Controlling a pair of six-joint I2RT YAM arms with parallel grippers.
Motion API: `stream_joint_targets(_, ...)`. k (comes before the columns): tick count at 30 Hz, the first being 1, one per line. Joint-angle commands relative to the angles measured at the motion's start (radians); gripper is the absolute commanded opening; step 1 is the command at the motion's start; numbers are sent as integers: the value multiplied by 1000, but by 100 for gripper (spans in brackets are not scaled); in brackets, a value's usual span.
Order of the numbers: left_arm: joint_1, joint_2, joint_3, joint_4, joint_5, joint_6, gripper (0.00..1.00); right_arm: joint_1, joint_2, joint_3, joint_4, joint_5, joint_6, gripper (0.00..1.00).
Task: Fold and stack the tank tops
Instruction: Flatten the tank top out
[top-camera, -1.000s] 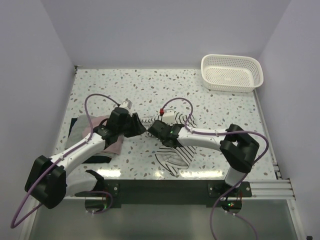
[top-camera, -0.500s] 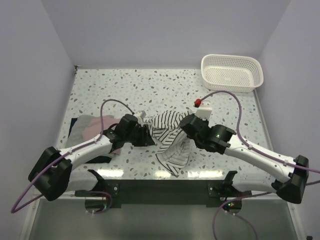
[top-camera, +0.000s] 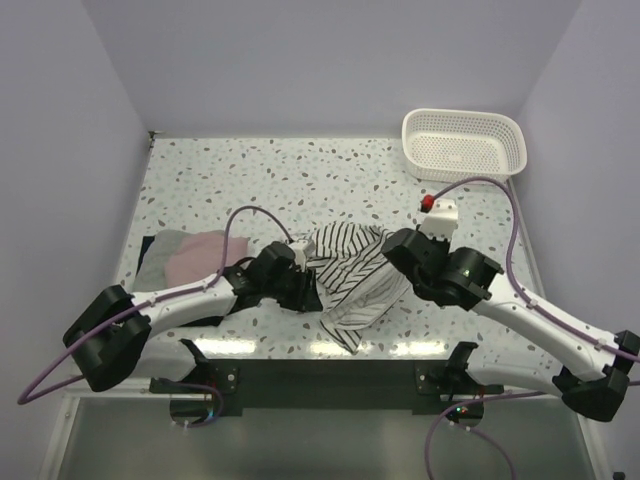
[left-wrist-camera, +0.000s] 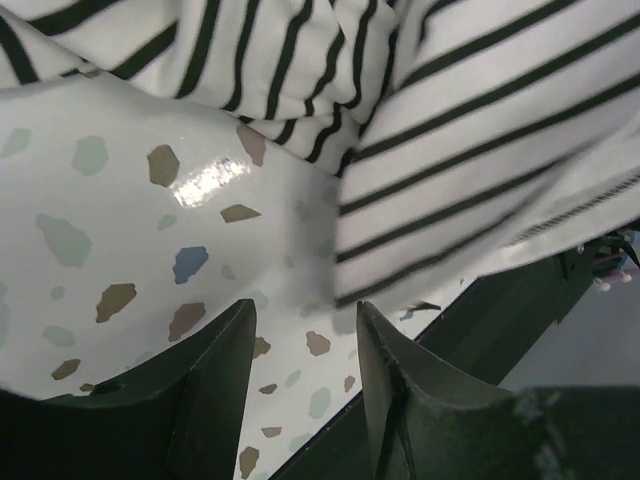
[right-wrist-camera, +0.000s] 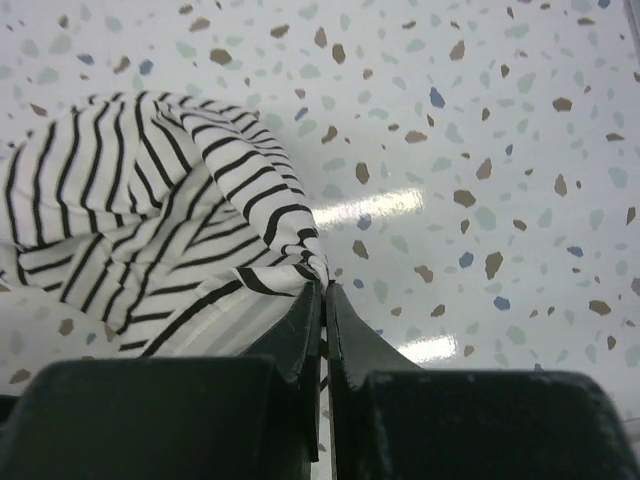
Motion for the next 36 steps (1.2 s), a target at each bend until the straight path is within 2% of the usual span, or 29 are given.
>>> stream_joint_targets(1,0,11,29,60,-110,-24,50,-2,15,146,-16,143,-51,0)
stream_joint_targets(4,36,90,88,51,-215,-80,54,-34,14,178,-16,152,-92,0)
stream_joint_targets(8,148,224,137,155,-169,-158,53,-55,-15,185,9,119,-124,0)
stream_joint_targets(14,172,498,388,168,-184,-197,56,-60,0,226,26,89,-170,0)
stream_joint_targets(16,172,598,500,128,-198,-199,56,-63,0,246,30,96,-192,0)
stream_joint_targets(19,173,693,617,74,-215,-199,41,-71,0,264,50,97,-222,0)
stream_joint_targets(20,176,707,640,70,-222,-200,30,-74,3,267,56,96,-227,0)
stream_joint_targets(22,184,742,704,58,-247,-188,19,-75,9,278,64,88,-238,0)
stream_joint_targets(23,205,753,738,35,-259,-183,8,-77,12,281,73,80,-239,0)
stream_joint_targets(25,237,773,828,-13,-304,-159,0,-77,12,287,84,64,-246,0)
stream_joint_targets(29,354,783,992,-38,-302,-119,0,-77,15,295,112,44,-261,0)
stream_joint_targets(32,423,801,1108,-119,-321,-78,0,-77,20,297,109,47,-261,0)
stream_joint_targets(36,471,883,1370,-244,-275,27,0,-88,6,188,107,34,-215,0)
